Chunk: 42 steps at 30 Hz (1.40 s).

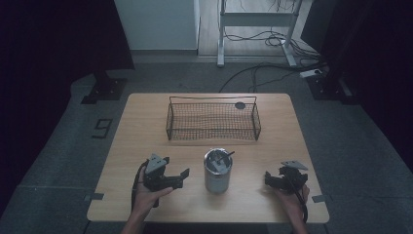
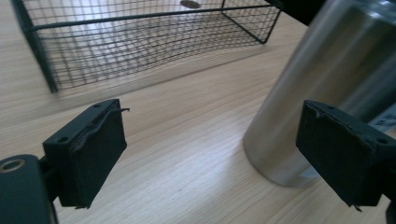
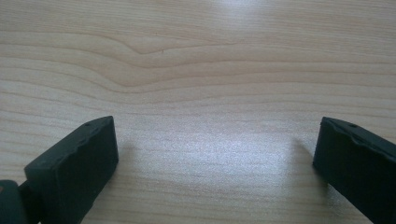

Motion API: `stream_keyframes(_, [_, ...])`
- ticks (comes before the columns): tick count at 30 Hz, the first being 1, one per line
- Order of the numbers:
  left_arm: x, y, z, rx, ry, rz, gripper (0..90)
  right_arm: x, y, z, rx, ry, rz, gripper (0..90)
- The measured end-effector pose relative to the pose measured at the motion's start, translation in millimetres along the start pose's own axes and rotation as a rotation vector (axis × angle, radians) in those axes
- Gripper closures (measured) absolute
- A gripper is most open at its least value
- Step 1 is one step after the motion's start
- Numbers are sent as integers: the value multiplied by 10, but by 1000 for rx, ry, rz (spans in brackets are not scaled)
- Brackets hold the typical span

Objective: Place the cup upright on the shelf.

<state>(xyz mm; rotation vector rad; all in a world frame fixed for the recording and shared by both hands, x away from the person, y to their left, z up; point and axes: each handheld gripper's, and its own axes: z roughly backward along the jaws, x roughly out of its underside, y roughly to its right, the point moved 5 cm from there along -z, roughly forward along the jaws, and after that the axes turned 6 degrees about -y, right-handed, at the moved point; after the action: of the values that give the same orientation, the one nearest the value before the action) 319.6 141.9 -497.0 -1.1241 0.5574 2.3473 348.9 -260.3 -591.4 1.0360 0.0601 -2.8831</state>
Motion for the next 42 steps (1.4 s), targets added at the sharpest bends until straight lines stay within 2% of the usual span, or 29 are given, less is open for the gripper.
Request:
stream_keyframes(1, [-30, 40, 7, 6, 17, 2, 88, 0, 0, 0, 0, 0, 0, 0])
stream_keyframes(6, [-68, 116, 2, 30, 24, -6, 97, 0, 0, 0, 0, 0, 0, 0])
stream_keyframes(16, [-34, 320, -116, 77, -7, -56, 90, 0, 0, 0, 0, 0, 0, 0])
stream_keyframes(19, [-47, 402, -153, 105, -13, -71, 85, 0, 0, 0, 0, 0, 0, 0])
stream_keyframes(25, [-73, 504, -215, 126, -30, -95, 74, 0, 0, 0, 0, 0, 0, 0])
stream_keyframes(29, [-99, 591, -252, 161, -40, -119, 56, 0, 0, 0, 0, 0, 0, 0])
stream_keyframes(42, [-111, 716, -300, 186, -52, -156, 50, 0, 0, 0, 1, 0, 0, 0])
